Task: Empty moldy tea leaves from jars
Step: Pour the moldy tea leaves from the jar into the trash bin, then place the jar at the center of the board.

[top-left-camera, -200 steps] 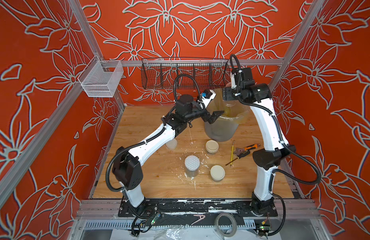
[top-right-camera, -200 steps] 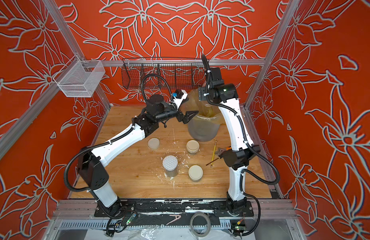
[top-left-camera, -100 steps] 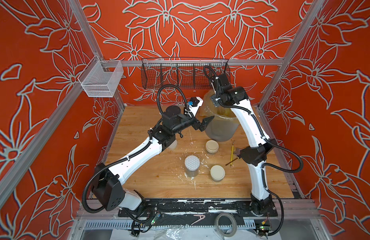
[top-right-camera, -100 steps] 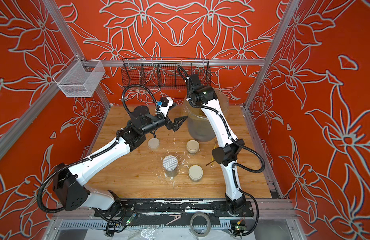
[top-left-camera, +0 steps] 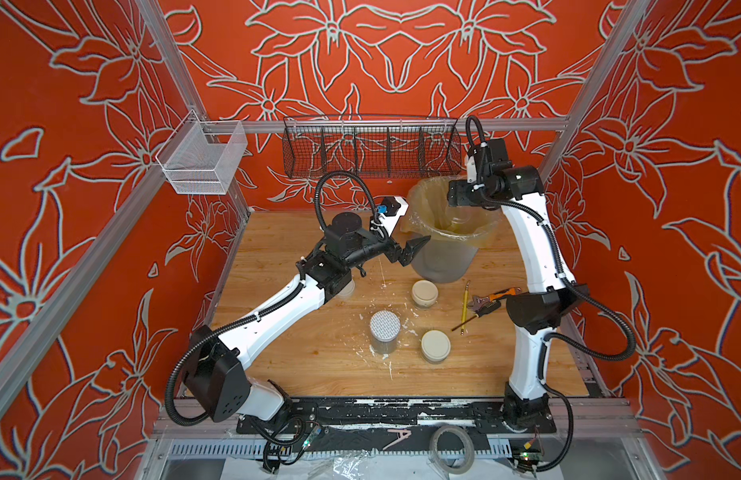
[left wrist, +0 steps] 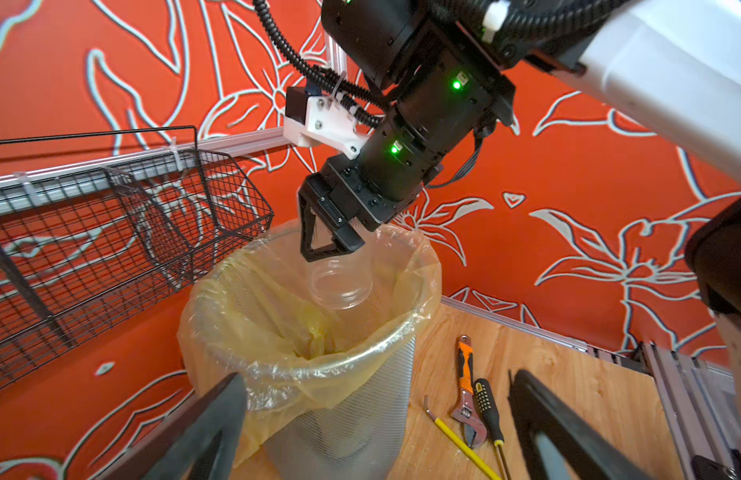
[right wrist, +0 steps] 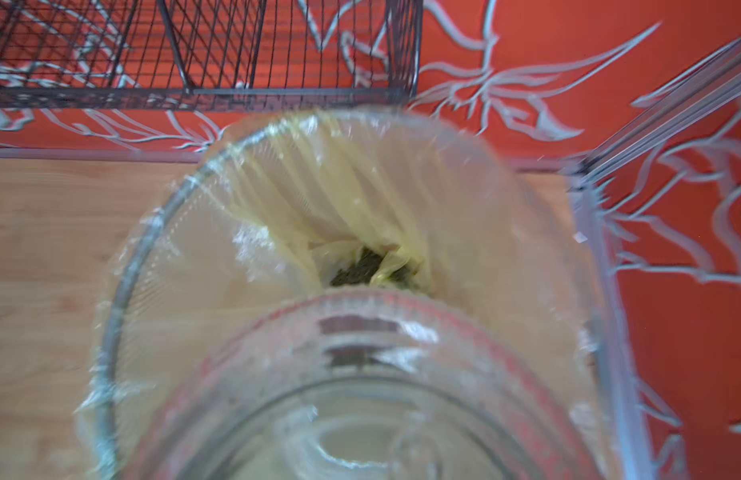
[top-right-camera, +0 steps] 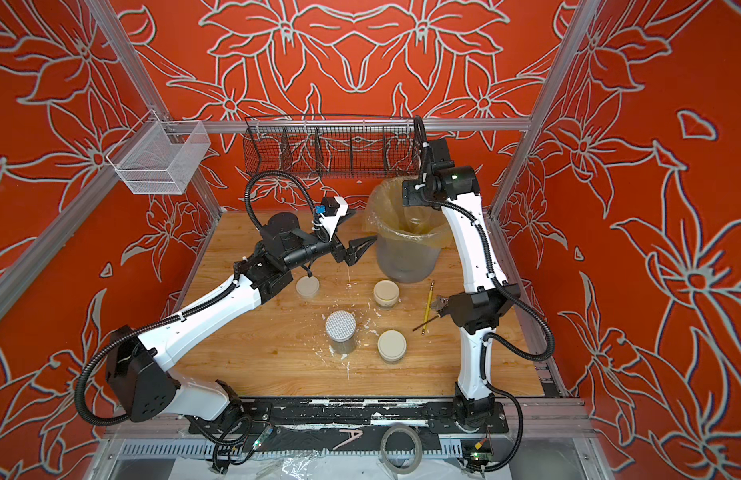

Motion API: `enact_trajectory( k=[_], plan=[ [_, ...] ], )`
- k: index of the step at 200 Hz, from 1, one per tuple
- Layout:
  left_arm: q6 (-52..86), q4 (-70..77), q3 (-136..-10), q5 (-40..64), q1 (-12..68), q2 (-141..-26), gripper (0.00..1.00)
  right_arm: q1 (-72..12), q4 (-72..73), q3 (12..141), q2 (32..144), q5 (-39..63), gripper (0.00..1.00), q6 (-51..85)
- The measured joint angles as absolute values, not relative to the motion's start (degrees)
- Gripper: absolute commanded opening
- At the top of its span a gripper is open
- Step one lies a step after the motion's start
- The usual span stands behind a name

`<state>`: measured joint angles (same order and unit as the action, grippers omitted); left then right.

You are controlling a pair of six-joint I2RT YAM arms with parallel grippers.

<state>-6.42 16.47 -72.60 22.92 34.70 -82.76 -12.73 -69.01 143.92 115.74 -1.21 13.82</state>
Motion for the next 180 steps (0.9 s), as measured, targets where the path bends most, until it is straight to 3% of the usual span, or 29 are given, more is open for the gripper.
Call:
enact_trajectory(
  k=[96,180],
  plan=[
    [-17.9,18.6,-74.4,25.8,34.7,-83.2,0.97,-10.9,-57.1,133.3,99.6,11.0,0.00,26.3],
    [-24.4,20.7,-89.1,33.9,31.9,-91.2,0.97,-9.4,-36.8,107.2,83.6,31.6,0.00,43.4]
  ],
)
